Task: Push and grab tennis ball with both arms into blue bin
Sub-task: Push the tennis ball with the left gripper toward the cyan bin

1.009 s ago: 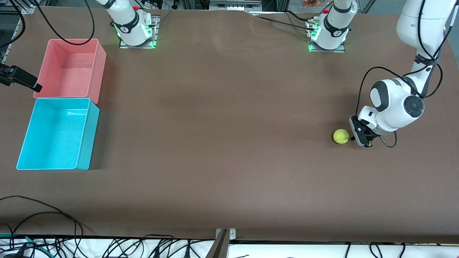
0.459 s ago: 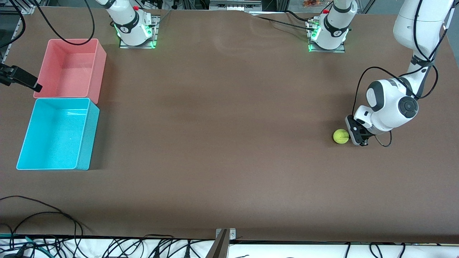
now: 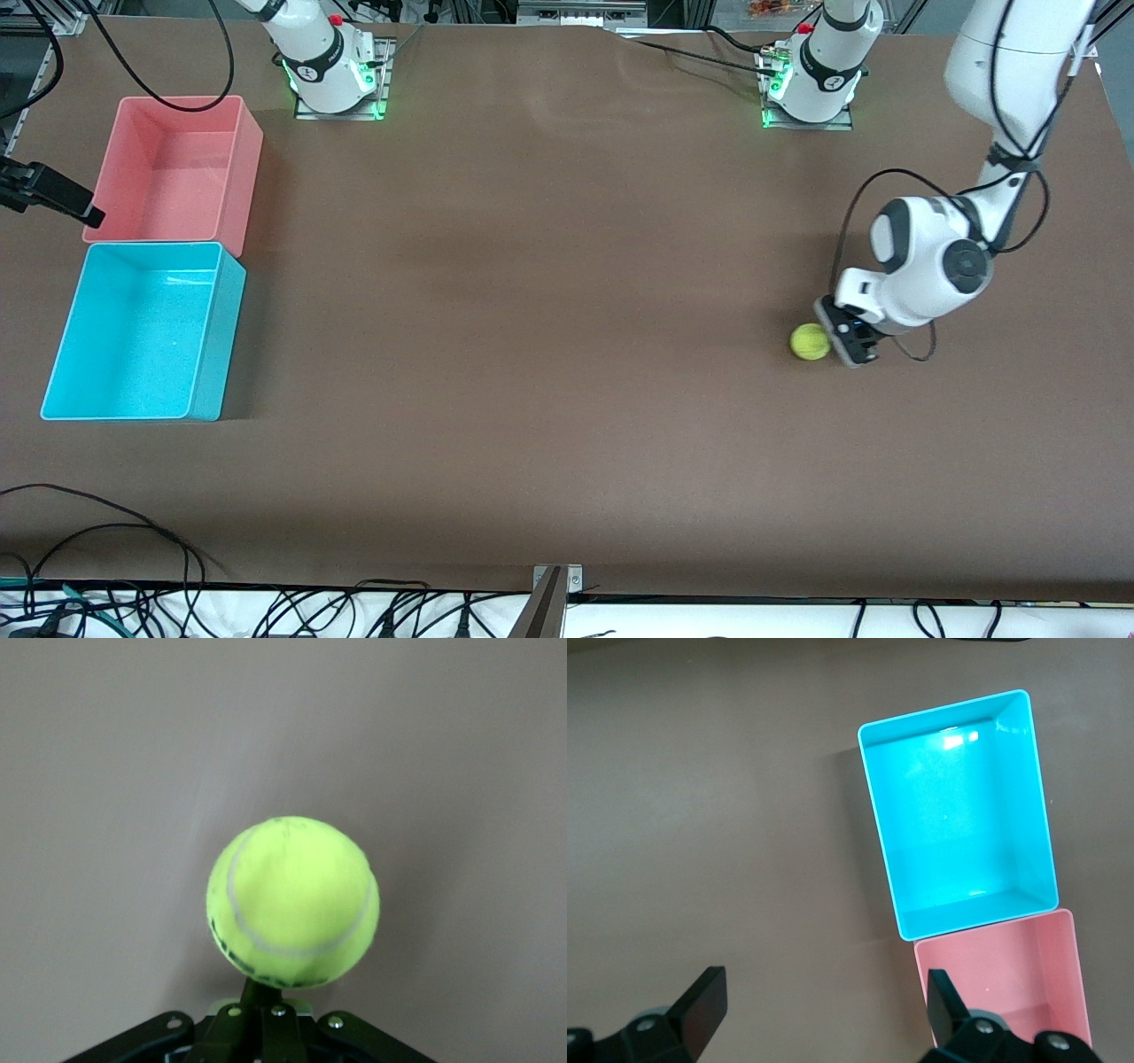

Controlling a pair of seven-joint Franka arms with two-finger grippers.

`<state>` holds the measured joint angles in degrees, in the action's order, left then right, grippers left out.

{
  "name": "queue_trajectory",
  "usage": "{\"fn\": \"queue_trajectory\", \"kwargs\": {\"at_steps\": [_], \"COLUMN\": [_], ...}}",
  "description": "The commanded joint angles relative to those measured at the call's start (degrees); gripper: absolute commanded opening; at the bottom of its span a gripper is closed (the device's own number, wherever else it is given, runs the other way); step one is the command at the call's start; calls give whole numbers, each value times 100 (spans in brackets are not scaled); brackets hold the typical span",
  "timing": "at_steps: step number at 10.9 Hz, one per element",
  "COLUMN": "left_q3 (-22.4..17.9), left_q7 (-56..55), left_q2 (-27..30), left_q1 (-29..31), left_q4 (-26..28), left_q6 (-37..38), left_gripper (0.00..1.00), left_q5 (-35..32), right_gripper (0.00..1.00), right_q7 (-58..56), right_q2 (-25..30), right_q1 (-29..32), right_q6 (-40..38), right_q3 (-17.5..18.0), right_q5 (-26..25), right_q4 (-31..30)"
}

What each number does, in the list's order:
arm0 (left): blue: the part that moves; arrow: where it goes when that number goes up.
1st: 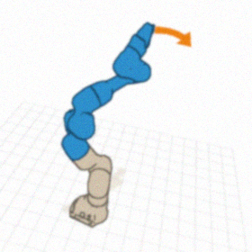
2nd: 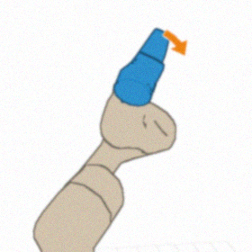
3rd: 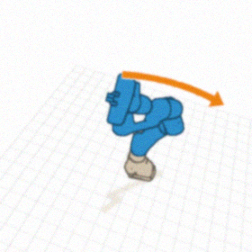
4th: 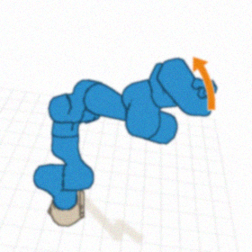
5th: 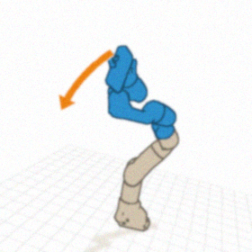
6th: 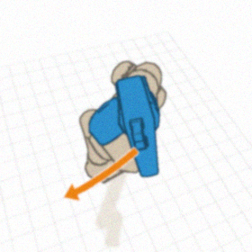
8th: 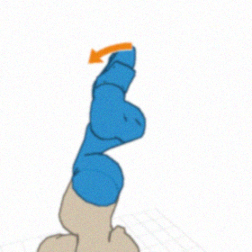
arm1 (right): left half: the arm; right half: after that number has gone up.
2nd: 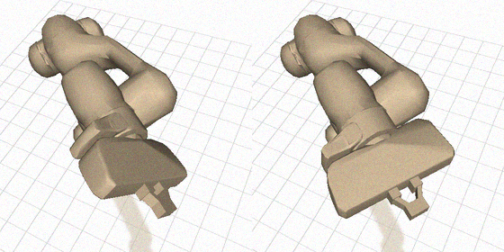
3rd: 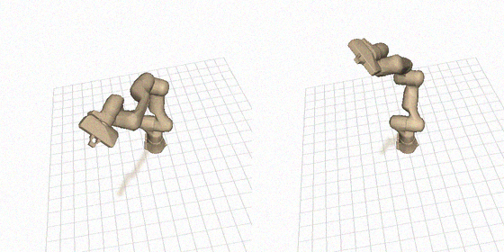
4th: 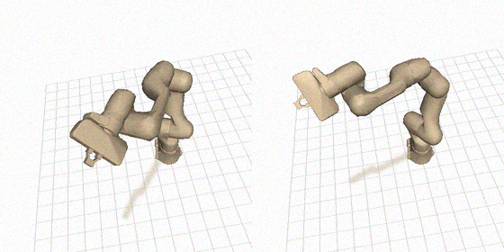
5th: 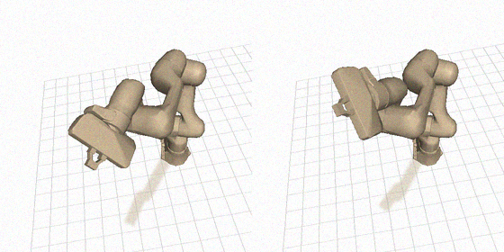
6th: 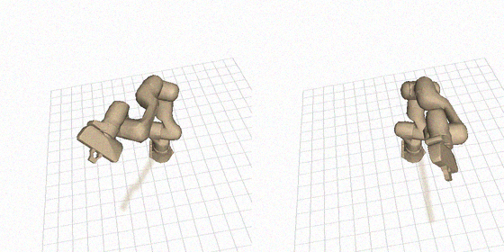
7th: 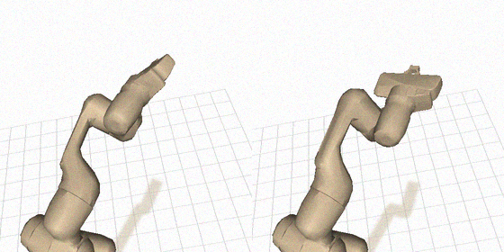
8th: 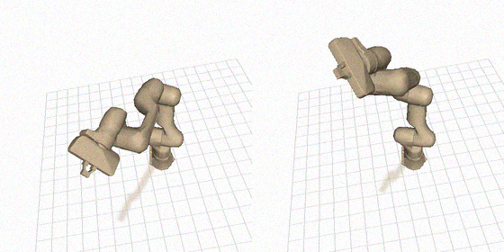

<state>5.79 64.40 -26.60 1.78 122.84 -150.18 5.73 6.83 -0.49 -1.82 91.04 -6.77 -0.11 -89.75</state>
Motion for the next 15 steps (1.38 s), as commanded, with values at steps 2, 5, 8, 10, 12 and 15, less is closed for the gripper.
{"fn": "queue_trajectory", "kwargs": {"at_steps": [2,5,8,10,12,15], "left_q3": [397,344,-208,-350,-447,-447], "left_q7": [-2825,-2669,-2660,-2678,-2722,-2722], "left_q2": [6,285,918,1375,1631,1719], "left_q1": [-574,-163,50,42,68,121], "left_q4": [-638,-560,-560,-237,-103,143], "left_q6": [383,585,745,815,815,815], "left_gripper": [0,0,18,98,100,100], "left_q5": [-395,-415,-415,-415,-415,-415], "right_gripper": [100,100,100,100,100,100], "right_q7": [-76,-68,20,38,20,20], "right_q2": [-39,-39,-57,-319,-794,-1172], "right_q1": [6,6,-2,41,33,50], "right_q6": [-122,-113,-52,-34,1,623], "right_q3": [-17,-26,-8,-34,-35,-43], "right_q5": [107,107,116,396,573,284], "right_q4": [151,151,134,134,142,116]}}
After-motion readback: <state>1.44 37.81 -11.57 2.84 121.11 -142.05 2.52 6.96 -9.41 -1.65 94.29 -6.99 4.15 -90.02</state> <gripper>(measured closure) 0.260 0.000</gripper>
